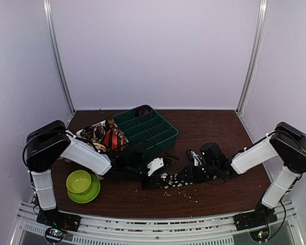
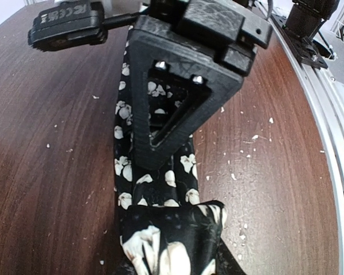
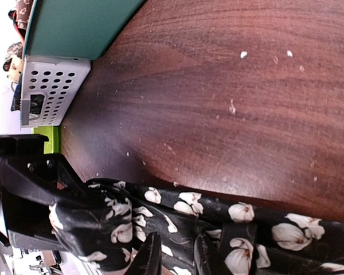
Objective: Roll the ties
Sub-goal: Roll the tie at the center of the board.
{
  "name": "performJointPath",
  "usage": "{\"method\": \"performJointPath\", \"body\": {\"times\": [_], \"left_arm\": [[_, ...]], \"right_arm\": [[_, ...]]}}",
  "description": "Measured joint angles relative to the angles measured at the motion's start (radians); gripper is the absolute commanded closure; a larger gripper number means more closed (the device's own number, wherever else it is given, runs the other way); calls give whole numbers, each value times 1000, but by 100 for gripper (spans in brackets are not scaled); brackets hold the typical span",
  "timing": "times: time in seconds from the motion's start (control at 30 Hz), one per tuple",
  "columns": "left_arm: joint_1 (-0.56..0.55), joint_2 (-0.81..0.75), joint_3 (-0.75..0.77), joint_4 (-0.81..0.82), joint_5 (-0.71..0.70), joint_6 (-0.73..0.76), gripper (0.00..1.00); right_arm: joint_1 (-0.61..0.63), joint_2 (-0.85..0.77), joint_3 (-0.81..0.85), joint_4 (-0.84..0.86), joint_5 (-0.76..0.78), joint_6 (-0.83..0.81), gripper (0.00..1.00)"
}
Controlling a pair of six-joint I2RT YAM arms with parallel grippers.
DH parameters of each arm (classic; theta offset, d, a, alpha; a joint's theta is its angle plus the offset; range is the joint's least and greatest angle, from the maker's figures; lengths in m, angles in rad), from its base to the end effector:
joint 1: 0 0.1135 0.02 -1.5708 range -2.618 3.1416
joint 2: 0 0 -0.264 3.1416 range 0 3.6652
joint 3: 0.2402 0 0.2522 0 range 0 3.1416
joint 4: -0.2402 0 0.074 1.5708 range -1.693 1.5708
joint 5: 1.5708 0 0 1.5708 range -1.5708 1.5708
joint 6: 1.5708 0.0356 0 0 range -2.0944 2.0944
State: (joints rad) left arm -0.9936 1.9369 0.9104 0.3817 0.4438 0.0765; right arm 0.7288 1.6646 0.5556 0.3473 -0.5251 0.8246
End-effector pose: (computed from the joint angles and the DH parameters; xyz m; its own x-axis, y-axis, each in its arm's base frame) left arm 0.1932 -0.3247 0.1177 -0.2549 0.5179 -0.8166 0.9664 0.1661 -0.1962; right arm 0.1995 0.2021 0.1114 -0.9713 -0.0154 -0.2372 -0.1969 0.6117 0.7662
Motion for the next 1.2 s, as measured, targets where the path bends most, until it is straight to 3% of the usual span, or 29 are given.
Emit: {"method": "performJointPath", "body": {"times": [0.1, 0.4, 0.77, 0.9, 1.1, 1.2], "left_arm": [[0, -5, 16, -47, -5, -11, 69], [0, 28, 117, -227, -42, -12, 64], [0, 35, 145, -284, -45, -11, 61], [0, 35, 145, -288, -48, -8, 60], [0, 39, 150, -298, -48, -3, 57], [0, 43, 155, -304, -48, 0, 49]], "right_arm": [[0, -11, -26, 23, -2, 2, 77], [0, -87, -66, 26, -11, 44, 61], [54, -14, 37, 108, -78, 161, 58], [73, 40, 62, 134, -89, 179, 62], [77, 58, 62, 142, -103, 170, 96], [77, 61, 69, 137, -109, 154, 100]]}}
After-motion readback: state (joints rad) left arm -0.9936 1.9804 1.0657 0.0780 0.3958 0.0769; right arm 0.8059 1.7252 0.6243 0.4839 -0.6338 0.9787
